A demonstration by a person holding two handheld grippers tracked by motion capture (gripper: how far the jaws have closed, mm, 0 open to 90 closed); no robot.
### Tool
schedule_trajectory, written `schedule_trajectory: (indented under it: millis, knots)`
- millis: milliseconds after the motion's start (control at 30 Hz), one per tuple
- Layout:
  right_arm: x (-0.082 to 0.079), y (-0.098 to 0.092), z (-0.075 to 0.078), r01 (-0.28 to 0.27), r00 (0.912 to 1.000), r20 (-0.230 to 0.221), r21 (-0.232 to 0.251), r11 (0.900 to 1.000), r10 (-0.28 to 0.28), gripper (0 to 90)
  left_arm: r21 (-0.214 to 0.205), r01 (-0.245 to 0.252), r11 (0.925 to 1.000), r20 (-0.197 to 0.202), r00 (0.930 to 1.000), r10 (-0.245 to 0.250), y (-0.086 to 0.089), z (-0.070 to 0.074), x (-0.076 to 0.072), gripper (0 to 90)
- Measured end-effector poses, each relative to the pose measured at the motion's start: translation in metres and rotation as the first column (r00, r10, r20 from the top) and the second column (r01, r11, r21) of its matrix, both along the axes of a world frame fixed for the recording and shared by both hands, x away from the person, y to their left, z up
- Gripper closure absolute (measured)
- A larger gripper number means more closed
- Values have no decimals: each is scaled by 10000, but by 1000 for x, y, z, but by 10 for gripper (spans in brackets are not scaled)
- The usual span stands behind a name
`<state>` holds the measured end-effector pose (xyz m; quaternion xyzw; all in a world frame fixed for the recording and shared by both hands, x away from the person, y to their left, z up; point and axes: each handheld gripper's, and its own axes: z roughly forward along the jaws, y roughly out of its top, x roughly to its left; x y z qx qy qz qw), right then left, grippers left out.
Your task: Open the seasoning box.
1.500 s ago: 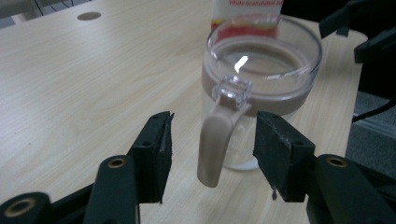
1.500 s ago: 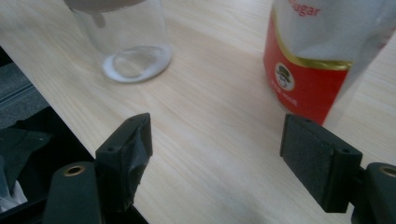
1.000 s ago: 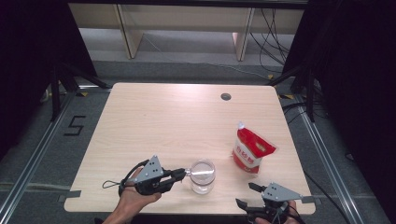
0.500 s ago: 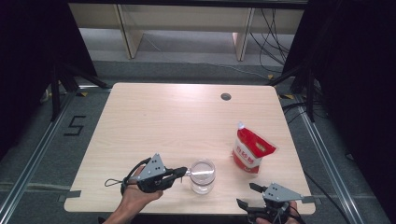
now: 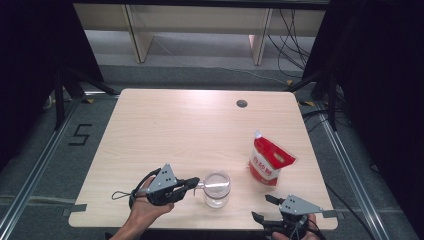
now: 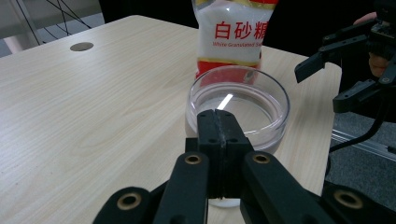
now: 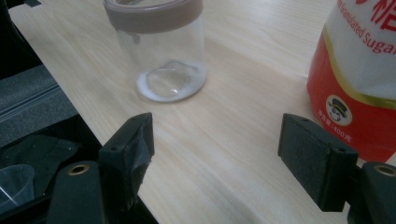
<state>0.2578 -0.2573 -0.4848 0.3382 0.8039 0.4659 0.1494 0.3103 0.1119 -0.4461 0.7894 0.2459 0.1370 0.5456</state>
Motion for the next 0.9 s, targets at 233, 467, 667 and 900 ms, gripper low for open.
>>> schedule_trajectory:
  millis: [233, 467, 667, 900]
  knots:
    - [9, 10, 2, -55, 10000, 66, 213, 9998, 54, 326, -60, -151, 9999, -84, 9999, 150, -1, 1, 4, 894]
    - [17, 20, 6, -168, 9972, 726, 122, 9998, 158, 385, 55, -95, 9999, -99, 9999, 96, -6, -4, 6, 894]
    - [22, 26, 6, -428, 9967, 707, 281, 9987, 407, 415, 8, -153, 9999, -174, 9997, 153, -6, -6, 7, 894]
    - [24, 32, 8, -652, 9939, 913, 354, 9972, 617, 523, 3, 46, 10000, -33, 10000, -46, -7, -8, 5, 893]
